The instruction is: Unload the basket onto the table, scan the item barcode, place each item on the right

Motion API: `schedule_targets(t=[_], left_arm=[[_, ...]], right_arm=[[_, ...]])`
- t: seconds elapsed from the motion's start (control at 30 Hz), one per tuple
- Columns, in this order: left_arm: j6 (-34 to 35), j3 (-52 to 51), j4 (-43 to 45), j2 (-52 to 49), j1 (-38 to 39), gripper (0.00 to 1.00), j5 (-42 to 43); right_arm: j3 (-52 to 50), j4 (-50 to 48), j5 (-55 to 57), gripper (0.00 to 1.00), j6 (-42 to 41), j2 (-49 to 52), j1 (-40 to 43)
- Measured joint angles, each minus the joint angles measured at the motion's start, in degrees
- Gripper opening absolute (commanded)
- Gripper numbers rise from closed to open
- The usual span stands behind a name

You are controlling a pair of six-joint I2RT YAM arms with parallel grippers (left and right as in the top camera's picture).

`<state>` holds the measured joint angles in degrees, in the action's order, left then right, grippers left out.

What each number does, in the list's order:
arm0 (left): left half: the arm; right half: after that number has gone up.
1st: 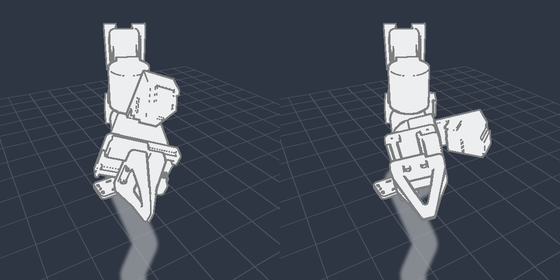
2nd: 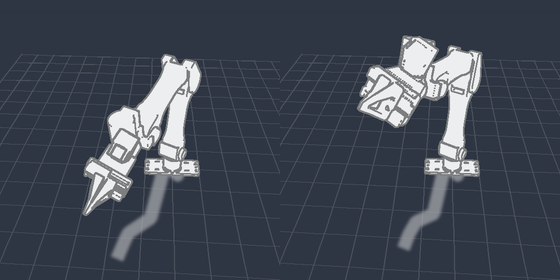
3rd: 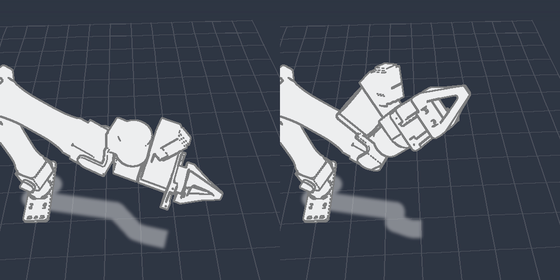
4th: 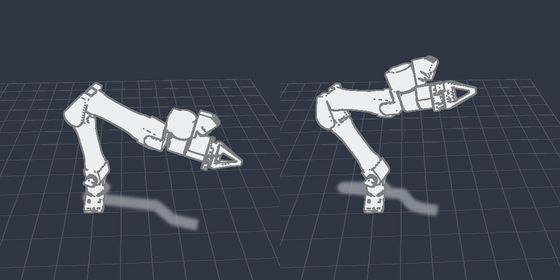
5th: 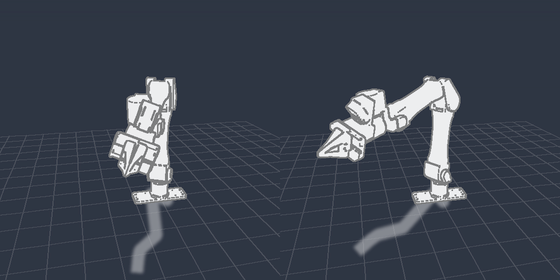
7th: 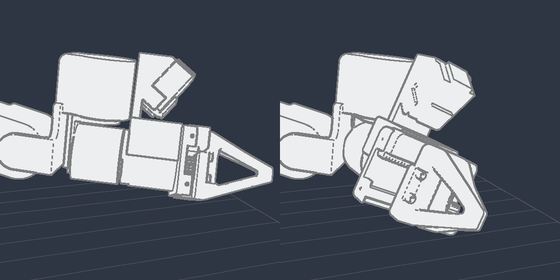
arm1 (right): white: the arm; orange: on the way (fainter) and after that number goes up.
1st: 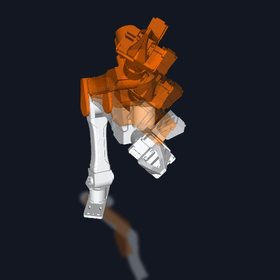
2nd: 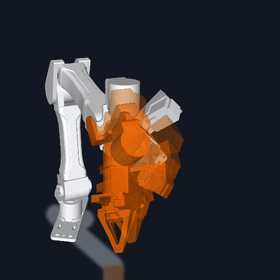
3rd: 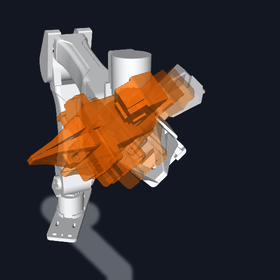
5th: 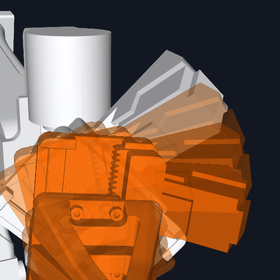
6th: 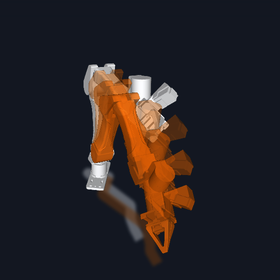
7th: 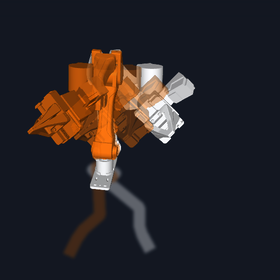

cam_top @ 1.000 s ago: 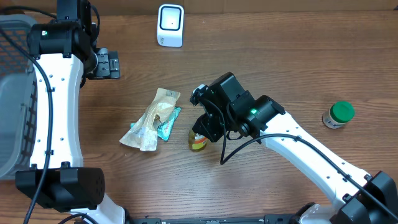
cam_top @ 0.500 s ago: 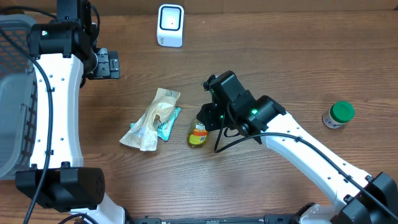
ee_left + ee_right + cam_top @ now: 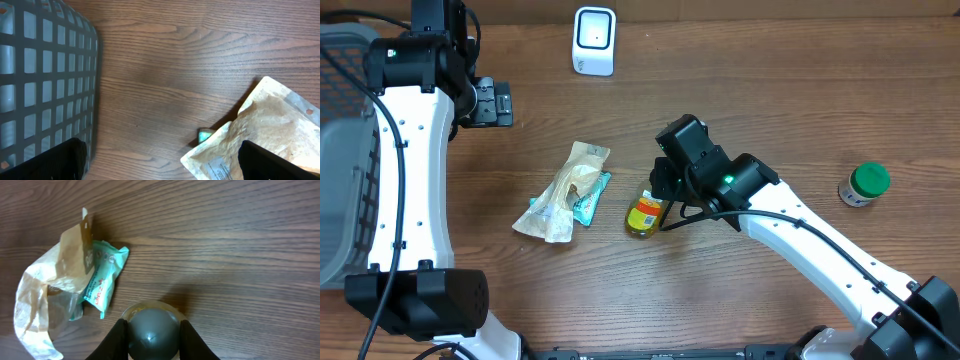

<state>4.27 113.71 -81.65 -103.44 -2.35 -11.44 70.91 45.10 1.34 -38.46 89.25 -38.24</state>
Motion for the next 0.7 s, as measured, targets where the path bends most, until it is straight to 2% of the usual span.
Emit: schedule_targets(t=[0.43,0.7], left_arm=[[0.00,0.00,0.00,0.00,0.00,1.00,0.00],[0.00,0.00,0.02,0.00,0.00,1.00,0.00]], right_arm=[[3.56,5.27,7.65,0.17,-0.55,0.31,-0.13],[3.65,6.38,18.05,0.20,-3.10,0.31,-3.72]])
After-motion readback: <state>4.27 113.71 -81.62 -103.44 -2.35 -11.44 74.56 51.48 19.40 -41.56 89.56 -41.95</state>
